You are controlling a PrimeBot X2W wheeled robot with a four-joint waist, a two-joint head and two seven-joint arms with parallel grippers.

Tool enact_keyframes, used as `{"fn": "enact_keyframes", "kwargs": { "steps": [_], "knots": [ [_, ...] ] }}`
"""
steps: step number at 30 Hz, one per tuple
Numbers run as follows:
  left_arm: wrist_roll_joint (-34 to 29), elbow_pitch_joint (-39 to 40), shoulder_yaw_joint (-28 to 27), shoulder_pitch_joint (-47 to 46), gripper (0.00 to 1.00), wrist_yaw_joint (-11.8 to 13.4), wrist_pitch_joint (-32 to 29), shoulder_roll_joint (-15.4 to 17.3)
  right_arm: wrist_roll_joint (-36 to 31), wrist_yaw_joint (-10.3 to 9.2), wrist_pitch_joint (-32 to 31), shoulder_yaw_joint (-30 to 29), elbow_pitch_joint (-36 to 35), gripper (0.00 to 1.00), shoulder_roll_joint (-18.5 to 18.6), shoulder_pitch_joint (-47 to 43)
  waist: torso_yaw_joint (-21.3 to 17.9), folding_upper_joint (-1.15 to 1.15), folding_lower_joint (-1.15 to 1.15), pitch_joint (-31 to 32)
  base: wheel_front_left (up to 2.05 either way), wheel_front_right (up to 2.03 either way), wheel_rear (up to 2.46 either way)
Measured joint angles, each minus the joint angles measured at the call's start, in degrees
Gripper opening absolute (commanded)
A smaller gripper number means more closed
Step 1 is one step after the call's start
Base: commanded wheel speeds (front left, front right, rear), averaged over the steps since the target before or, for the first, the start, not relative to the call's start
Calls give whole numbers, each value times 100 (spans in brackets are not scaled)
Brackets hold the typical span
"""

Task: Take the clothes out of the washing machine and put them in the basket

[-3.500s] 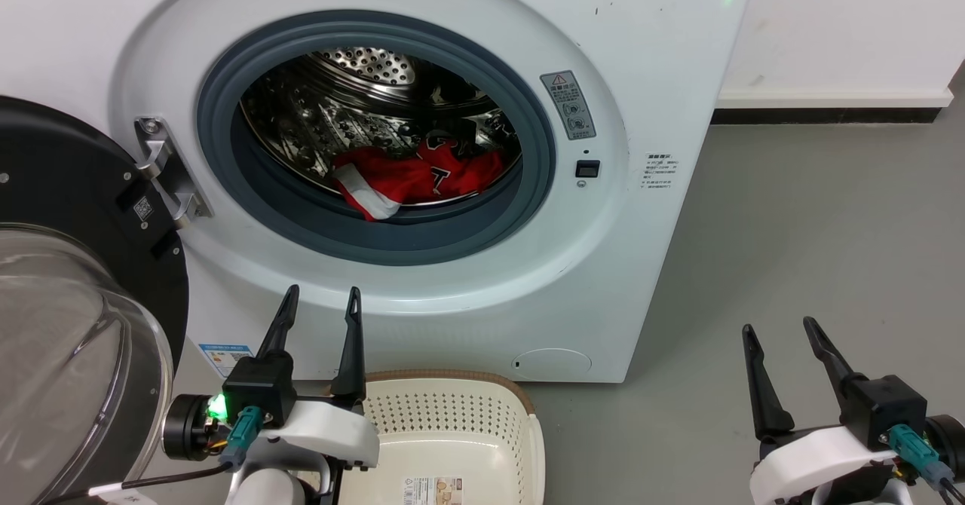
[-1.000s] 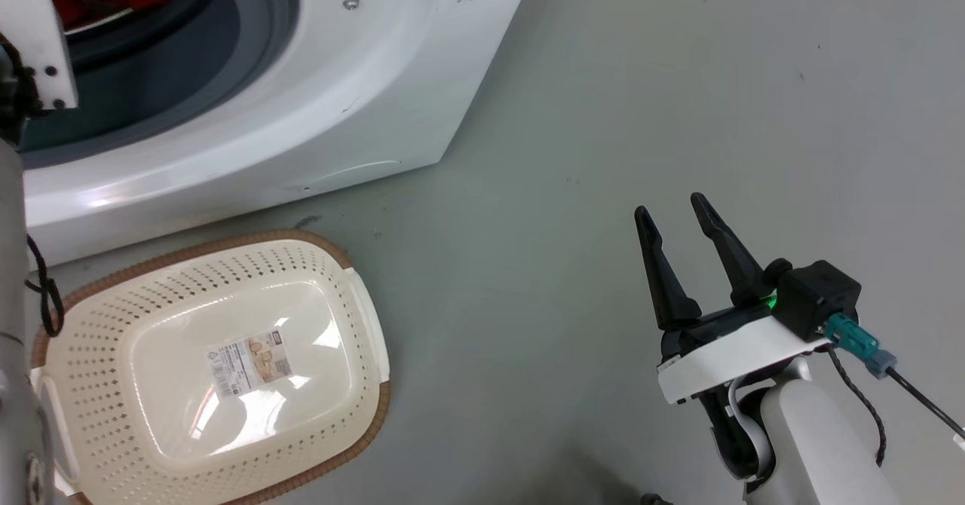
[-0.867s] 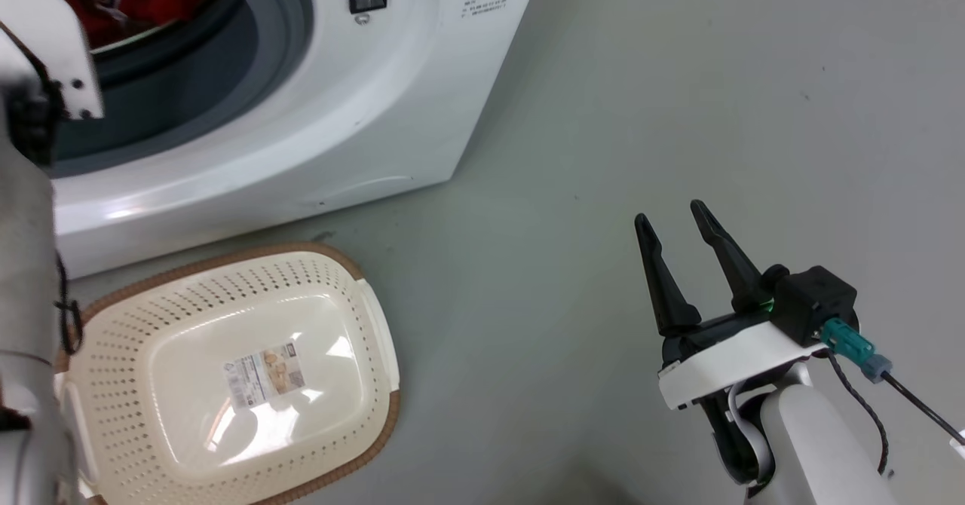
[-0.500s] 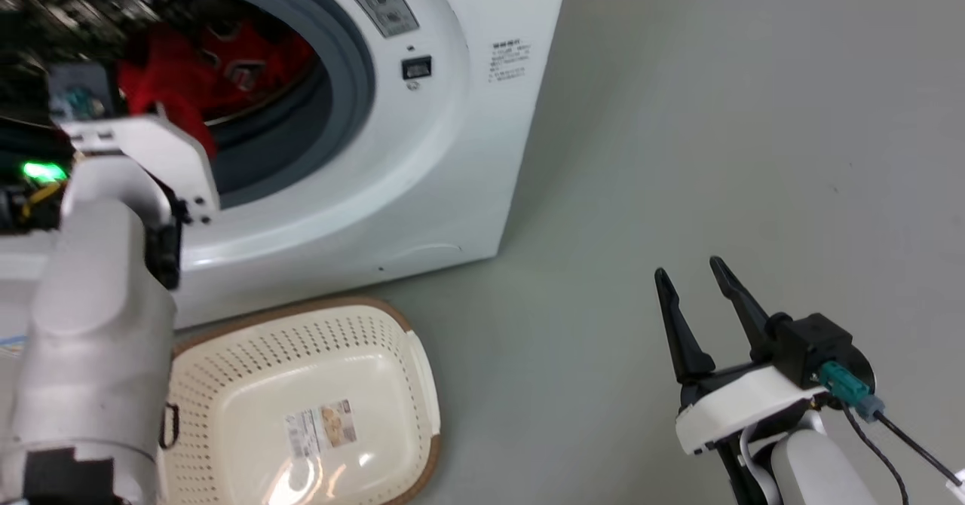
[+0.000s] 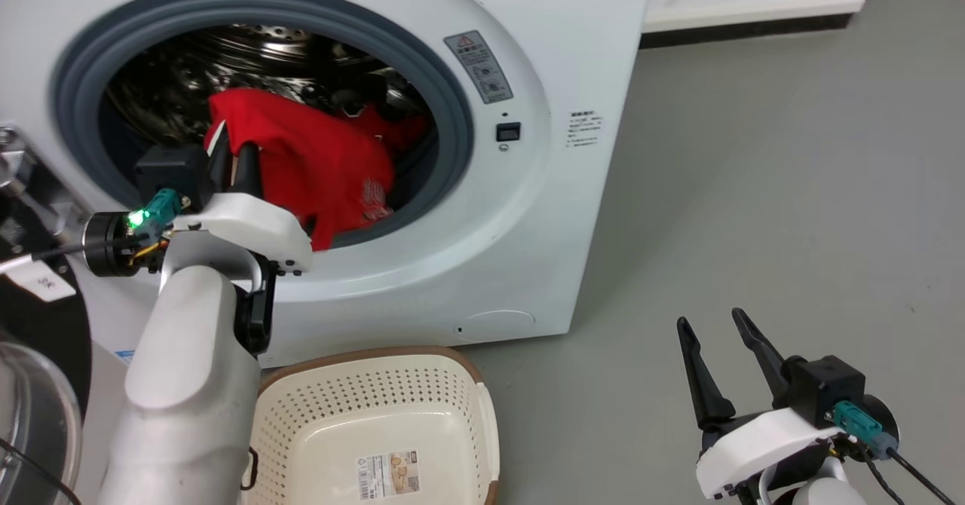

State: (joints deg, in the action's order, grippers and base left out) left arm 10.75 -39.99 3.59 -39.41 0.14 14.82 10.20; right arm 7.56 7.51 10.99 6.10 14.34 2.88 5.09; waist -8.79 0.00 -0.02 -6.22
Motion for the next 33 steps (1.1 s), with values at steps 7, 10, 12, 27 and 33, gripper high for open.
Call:
{"fn": "enact_keyframes", "kwargs": {
  "steps": [7,10,12,27,33],
  "knots": [
    [-38,2052,93,1007,0,41,25,-202,-49,0,-153,-54,-259,100,2,-174,285,0,0,168,0,0,0],
    [-78,2986,197,1664,0,138,20,-293,-54,-1,-200,-29,-326,100,1,-194,340,0,0,146,0,0,0],
    [-99,3586,229,2122,0,261,-62,-341,-58,0,-223,-13,-353,100,0,-196,357,0,1,111,0,0,0],
    [569,2633,293,3945,0,636,-105,-654,-163,0,-301,68,-554,100,1,-5,493,0,1,-548,0,0,0],
    [810,1157,279,3218,0,511,9,-711,-168,0,-263,140,-599,100,1,272,469,0,2,-1091,0,0,0]
  ]
}}
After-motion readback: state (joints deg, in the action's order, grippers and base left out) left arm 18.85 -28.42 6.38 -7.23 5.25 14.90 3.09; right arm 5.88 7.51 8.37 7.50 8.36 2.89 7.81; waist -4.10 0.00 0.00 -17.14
